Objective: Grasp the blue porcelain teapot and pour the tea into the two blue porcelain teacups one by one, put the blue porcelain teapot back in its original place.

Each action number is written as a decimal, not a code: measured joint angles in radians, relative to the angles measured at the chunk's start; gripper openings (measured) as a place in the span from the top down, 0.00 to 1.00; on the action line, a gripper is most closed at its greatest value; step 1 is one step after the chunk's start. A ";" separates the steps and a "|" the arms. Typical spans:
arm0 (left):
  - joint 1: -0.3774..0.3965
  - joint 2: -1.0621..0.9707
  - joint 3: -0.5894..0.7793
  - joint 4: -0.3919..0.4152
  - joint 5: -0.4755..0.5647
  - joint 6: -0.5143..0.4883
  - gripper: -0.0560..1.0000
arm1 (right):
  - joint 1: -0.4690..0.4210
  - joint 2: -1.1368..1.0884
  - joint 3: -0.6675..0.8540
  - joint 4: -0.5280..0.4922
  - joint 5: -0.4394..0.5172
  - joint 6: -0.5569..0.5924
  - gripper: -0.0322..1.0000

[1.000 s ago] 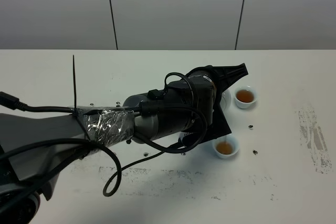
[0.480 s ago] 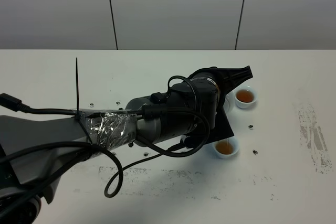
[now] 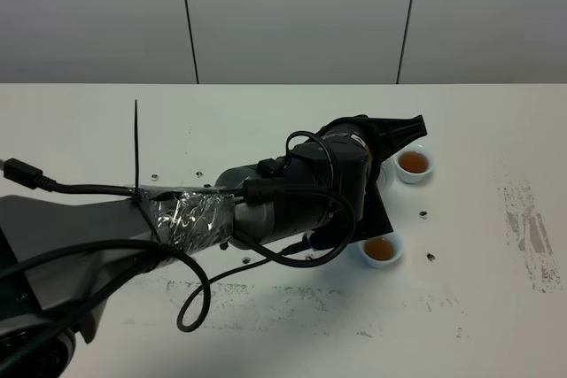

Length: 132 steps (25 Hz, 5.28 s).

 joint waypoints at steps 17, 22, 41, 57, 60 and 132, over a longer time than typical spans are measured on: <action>-0.001 0.000 0.000 0.001 -0.014 -0.002 0.84 | 0.000 0.000 0.000 0.000 0.000 0.000 0.62; -0.002 0.000 0.000 0.001 -0.014 -0.002 0.84 | 0.000 0.000 0.000 0.000 0.000 0.000 0.62; -0.002 -0.038 0.000 -0.184 0.108 -0.100 0.84 | 0.000 0.000 0.000 0.000 0.000 0.000 0.62; 0.115 -0.189 0.000 -0.832 0.298 -0.232 0.84 | 0.000 0.000 0.000 0.000 0.000 0.000 0.62; 0.143 -0.226 0.000 -0.959 0.385 -0.257 0.84 | 0.000 0.000 0.000 0.000 0.000 0.000 0.62; 0.394 -0.416 0.529 -0.982 0.000 -1.260 0.84 | 0.000 0.000 0.000 0.000 0.000 0.000 0.62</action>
